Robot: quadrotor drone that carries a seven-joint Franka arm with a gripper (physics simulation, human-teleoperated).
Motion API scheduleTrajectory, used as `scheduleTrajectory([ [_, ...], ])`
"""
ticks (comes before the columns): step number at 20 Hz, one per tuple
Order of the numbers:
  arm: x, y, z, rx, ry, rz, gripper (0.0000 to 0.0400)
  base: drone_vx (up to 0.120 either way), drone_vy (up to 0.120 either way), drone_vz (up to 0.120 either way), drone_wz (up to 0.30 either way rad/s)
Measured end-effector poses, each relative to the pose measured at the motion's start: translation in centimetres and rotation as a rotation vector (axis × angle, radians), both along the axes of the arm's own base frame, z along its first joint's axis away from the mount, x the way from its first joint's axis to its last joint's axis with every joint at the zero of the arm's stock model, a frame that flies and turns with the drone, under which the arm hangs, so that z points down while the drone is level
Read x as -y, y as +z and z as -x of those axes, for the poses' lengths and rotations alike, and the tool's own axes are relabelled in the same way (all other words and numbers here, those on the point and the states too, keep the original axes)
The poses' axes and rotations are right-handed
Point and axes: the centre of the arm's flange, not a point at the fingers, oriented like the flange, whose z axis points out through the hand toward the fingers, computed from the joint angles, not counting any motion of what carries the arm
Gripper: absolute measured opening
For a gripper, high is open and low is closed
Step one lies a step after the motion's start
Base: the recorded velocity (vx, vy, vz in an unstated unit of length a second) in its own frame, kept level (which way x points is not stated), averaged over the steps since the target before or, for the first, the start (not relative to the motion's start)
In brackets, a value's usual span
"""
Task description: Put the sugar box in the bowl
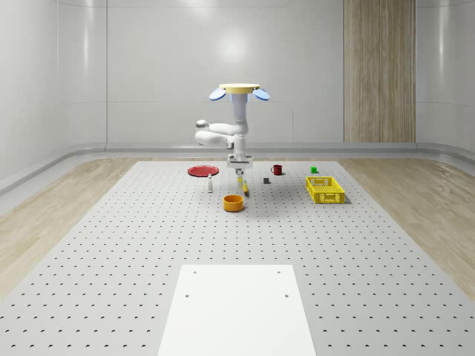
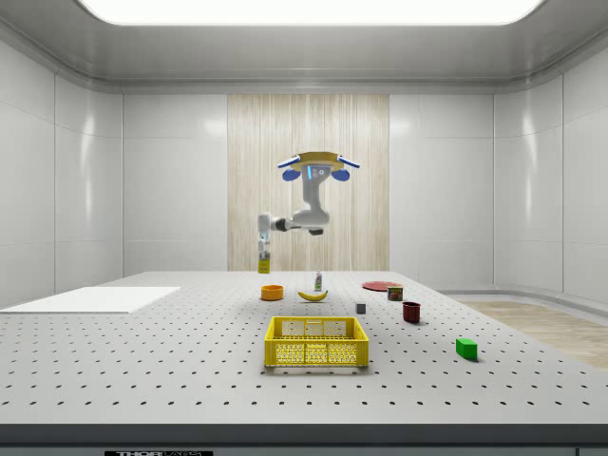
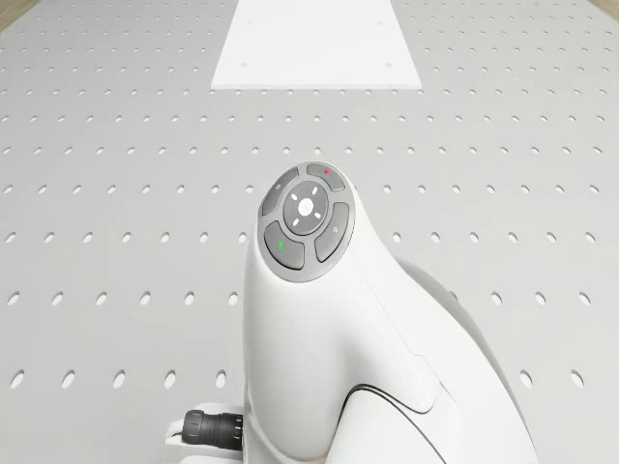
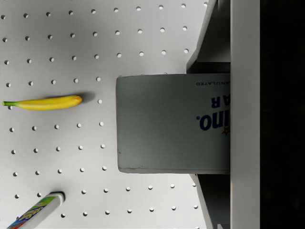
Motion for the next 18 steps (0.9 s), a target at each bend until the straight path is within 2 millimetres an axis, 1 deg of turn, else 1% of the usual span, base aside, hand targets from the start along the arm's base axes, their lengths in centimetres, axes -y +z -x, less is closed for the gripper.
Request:
scheduleTrajectory([
  [1, 0.0, 0.0, 0.0, 0.0, 0.0, 0.0, 0.0167, 0.0, -0.12, -0.04, 0.0],
  [5, 0.0, 0.0, 0.0, 0.0, -0.001, 0.0, 0.0167, 0.0, -0.12, -0.11, 0.0],
  [9, 0.0, 0.0, 0.0, 0.0, -0.001, 0.0, 0.0167, 0.0, -0.12, 0.0, 0.0],
  [13, 0.0, 0.4, 0.0, 0.0, -0.004, 0.0, 0.0167, 0.0, -0.01, 0.0, 0.0],
  [18, 0.0, 2.2, 0.0, 0.0, -0.007, 0.0, 0.0167, 0.0, 0.0, 0.0, 0.0],
])
